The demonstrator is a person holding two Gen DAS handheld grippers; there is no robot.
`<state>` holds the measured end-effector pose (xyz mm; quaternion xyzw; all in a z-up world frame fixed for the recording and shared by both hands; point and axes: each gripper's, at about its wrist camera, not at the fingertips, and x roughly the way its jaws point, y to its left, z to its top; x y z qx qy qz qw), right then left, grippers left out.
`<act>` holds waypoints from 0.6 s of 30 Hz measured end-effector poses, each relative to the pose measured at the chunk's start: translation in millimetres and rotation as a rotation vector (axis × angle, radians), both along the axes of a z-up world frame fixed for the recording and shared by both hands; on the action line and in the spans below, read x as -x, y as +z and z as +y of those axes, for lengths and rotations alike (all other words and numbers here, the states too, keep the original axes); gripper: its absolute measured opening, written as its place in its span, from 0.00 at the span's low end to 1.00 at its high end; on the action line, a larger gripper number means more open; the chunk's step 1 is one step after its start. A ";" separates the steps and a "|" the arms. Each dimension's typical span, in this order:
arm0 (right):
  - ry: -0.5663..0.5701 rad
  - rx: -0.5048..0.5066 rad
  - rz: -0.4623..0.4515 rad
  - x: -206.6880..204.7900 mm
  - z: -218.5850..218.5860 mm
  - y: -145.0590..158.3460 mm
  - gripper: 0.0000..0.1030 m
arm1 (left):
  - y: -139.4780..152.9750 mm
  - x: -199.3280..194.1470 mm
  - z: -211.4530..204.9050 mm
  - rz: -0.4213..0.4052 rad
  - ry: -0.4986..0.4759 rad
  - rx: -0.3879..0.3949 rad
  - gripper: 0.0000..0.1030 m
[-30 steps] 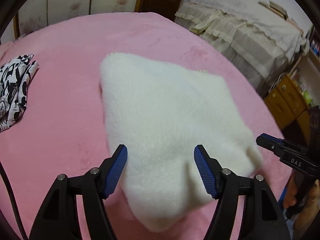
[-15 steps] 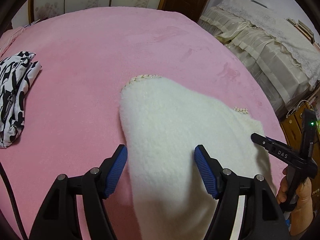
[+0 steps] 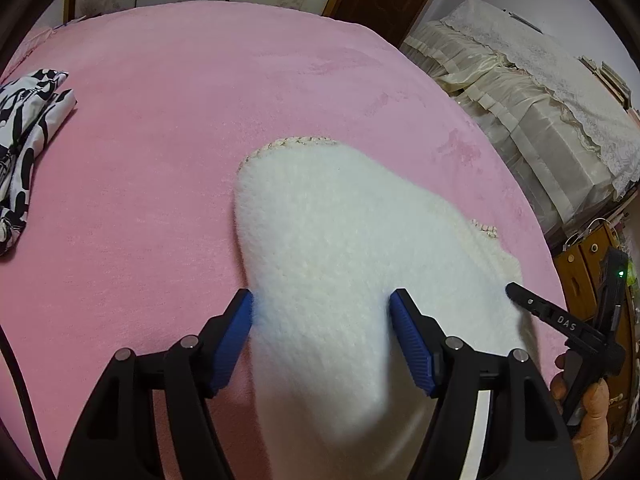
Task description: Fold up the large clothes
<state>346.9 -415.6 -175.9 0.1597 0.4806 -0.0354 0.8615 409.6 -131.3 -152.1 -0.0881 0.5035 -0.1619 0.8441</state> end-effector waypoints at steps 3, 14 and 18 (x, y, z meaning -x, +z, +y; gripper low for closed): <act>-0.005 -0.005 0.011 3.9 0.8 11.4 0.44 | 5.8 1.7 -2.2 0.014 0.009 -0.030 0.69; 0.043 0.037 -0.050 38.0 17.5 82.9 0.46 | 62.6 31.9 -5.0 -0.031 -0.031 -0.126 0.70; 0.071 0.102 -0.070 52.0 31.5 109.2 0.51 | 83.7 51.4 2.0 -0.051 -0.048 -0.162 0.70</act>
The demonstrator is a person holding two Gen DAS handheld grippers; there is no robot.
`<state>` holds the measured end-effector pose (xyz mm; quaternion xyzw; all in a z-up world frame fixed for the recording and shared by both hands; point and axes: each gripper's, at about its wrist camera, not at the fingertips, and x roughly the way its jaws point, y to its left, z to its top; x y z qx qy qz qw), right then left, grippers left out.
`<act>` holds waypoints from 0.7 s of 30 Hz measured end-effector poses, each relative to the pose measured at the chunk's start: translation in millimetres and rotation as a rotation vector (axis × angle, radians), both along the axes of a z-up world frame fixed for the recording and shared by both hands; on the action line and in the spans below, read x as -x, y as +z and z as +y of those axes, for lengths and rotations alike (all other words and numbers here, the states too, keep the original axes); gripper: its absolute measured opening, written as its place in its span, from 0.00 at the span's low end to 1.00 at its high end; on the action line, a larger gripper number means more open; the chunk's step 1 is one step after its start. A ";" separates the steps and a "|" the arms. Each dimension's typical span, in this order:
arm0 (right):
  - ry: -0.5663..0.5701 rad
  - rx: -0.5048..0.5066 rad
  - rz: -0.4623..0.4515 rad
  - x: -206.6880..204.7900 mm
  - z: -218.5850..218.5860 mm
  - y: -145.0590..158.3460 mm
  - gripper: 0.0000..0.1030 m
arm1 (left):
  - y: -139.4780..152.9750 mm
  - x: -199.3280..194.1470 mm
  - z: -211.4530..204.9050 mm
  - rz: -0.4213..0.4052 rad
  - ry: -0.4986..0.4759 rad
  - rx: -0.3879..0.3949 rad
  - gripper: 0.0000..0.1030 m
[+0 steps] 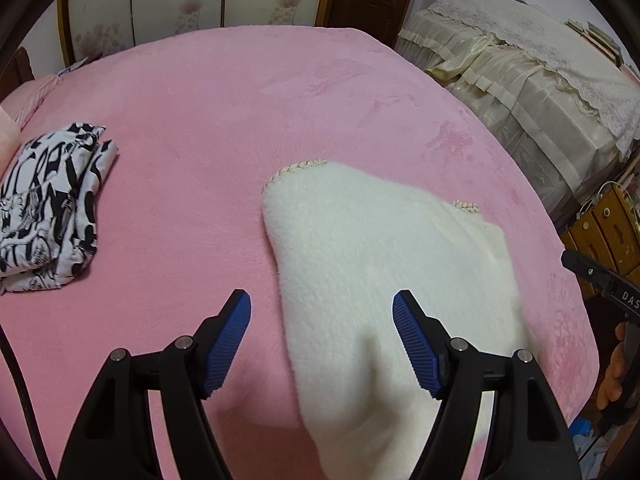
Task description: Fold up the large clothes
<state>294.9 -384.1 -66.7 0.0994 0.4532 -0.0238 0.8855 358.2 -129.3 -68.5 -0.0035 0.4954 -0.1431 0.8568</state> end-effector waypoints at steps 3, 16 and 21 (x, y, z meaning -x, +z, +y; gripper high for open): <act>0.026 0.036 -0.020 10.2 10.1 16.6 0.52 | 16.1 10.8 4.5 0.006 0.004 -0.006 0.70; 0.105 -0.023 -0.020 35.9 10.9 54.4 0.53 | 49.9 35.4 13.3 0.083 0.021 0.084 0.81; 0.147 -0.037 -0.007 37.3 9.4 60.1 0.87 | 47.3 36.7 15.8 0.150 0.021 0.136 1.00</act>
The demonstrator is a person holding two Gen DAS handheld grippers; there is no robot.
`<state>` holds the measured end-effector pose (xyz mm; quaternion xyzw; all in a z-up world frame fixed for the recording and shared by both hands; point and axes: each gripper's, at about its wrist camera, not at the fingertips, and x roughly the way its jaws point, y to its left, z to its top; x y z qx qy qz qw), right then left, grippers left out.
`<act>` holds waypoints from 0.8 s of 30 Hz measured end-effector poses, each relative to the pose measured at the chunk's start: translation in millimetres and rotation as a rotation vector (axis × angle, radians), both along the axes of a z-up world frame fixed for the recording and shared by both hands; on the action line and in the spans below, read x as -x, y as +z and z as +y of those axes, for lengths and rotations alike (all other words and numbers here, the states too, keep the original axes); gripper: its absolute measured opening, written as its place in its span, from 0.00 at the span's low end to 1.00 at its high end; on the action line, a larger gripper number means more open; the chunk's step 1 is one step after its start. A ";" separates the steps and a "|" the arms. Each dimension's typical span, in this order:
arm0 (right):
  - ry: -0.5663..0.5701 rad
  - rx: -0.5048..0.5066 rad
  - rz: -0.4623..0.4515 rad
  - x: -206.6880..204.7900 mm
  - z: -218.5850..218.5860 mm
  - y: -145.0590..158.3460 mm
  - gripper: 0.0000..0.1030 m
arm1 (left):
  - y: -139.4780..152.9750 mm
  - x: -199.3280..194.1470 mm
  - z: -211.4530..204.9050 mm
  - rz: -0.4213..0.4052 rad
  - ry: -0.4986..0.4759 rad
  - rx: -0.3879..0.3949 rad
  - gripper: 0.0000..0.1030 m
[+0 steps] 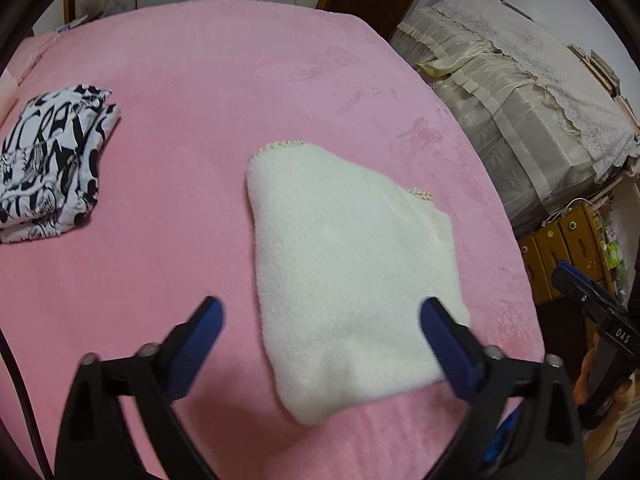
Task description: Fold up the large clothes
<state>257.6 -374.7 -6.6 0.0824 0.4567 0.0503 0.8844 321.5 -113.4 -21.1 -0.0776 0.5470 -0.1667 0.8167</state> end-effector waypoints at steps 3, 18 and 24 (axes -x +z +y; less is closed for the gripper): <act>0.009 0.000 0.015 -3.6 -3.4 -6.4 0.88 | -8.7 -3.5 -1.6 0.020 -0.016 0.008 1.00; 0.021 -0.296 0.287 -44.4 -44.7 -146.6 0.97 | -124.9 -36.1 -17.5 0.231 -0.065 0.164 1.00; 0.032 -0.444 0.318 -55.4 -55.6 -184.1 0.97 | -137.2 -47.1 -16.4 0.190 -0.062 0.173 1.00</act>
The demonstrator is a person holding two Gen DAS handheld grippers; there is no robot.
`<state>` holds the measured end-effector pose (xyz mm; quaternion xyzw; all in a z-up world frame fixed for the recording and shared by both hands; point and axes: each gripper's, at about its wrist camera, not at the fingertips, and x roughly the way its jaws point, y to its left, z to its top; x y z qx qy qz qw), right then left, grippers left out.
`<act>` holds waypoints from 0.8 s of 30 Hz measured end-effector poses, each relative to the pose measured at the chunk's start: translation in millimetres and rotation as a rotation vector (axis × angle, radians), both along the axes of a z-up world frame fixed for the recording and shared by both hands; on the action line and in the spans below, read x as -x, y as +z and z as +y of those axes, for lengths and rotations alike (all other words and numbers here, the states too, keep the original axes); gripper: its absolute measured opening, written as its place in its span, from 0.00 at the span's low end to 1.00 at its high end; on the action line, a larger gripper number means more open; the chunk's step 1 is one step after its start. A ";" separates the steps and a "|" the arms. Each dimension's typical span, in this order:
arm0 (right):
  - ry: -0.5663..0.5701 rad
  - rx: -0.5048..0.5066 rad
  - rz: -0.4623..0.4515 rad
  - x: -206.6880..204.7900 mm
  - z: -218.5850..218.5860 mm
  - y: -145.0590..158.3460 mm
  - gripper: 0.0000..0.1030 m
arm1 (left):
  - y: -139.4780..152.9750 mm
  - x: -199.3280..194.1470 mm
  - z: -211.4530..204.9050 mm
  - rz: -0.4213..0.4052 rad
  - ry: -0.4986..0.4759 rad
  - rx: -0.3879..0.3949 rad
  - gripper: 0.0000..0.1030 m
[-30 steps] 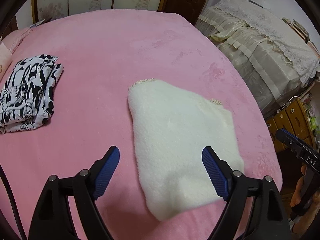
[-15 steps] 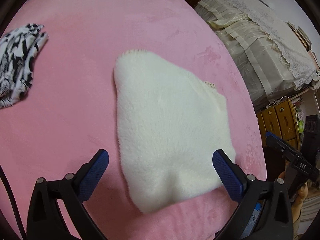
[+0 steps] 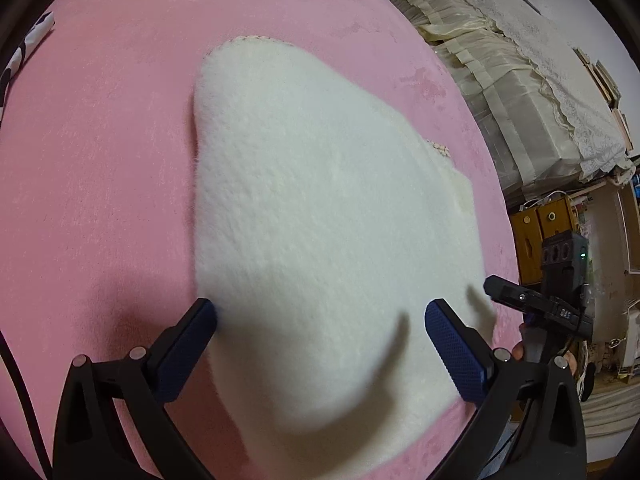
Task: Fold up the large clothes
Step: 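Grasp the cardigan with both tools and lift it off the bed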
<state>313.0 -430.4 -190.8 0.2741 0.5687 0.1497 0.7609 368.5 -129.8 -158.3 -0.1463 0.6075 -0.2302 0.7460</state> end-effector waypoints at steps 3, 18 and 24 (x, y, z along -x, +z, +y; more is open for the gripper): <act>0.020 -0.062 0.028 -9.1 -1.5 -17.3 0.97 | -11.5 -6.9 4.4 0.026 0.014 0.020 1.00; 0.155 -0.061 0.018 -40.8 35.7 -42.3 1.00 | -72.5 -23.3 -15.1 0.155 -0.043 0.186 1.00; 0.155 -0.047 0.009 -38.0 35.0 -42.2 1.00 | -71.4 -23.2 -18.4 0.158 -0.054 0.168 1.00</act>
